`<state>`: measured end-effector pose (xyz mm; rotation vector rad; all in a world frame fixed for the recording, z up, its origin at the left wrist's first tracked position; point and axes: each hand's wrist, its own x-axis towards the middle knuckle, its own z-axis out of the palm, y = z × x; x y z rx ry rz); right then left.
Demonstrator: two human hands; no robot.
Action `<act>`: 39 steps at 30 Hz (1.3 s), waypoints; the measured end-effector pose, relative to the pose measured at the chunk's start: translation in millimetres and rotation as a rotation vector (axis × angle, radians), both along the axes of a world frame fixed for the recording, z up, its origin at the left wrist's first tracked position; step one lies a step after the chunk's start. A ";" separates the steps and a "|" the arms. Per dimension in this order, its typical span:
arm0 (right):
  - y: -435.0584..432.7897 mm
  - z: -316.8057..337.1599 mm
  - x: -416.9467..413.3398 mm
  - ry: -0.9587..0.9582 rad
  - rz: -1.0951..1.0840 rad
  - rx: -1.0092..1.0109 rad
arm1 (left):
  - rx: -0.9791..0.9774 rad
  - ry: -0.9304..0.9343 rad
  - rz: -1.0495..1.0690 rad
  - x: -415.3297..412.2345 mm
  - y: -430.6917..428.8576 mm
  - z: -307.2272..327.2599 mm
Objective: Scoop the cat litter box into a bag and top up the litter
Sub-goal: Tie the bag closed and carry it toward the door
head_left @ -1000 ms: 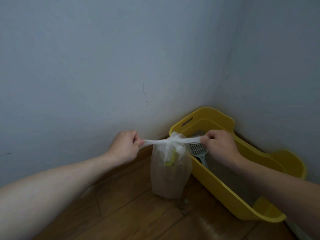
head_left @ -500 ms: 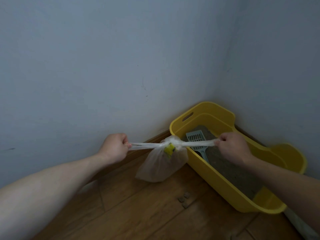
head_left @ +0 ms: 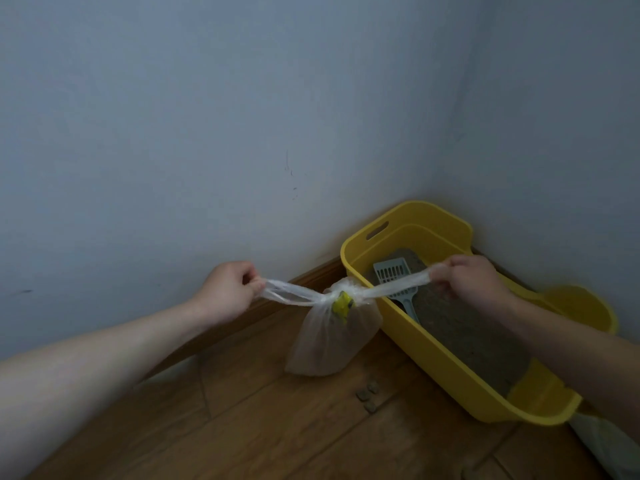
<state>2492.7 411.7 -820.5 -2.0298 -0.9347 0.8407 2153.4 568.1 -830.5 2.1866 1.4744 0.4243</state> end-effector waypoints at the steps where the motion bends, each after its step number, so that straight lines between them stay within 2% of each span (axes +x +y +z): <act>1: 0.4 3.8 -1.2 0.084 -0.008 0.034 | -0.012 -0.045 -0.004 2.1 -0.6 4.0; 6: 5.1 22.7 -15.6 0.409 0.029 0.155 | -0.075 -0.260 -0.011 20.7 -7.3 28.6; 11: 10.3 39.2 -30.0 0.544 0.133 0.200 | -0.156 -0.386 -0.096 48.1 -29.1 55.8; 15: 14.4 45.8 -37.8 0.607 0.159 0.221 | -0.285 -0.440 -0.052 66.8 -38.3 63.6; 20: 12.7 51.7 -50.8 0.555 0.167 0.229 | -0.429 -0.570 -0.059 83.5 -47.6 77.6; 25: 10.4 59.9 -61.0 0.477 0.168 0.220 | -0.452 -0.610 -0.143 87.2 -56.1 81.1; 31: 10.6 68.2 -70.0 0.149 0.172 0.240 | -0.462 -0.663 -0.161 89.1 -63.9 76.7; 34: 10.6 70.5 -70.9 0.156 0.169 0.280 | -0.455 -0.666 -0.182 88.7 -66.4 75.7; 39: 12.7 73.6 -72.7 0.286 0.155 0.329 | -0.468 -0.698 -0.215 92.6 -71.5 75.6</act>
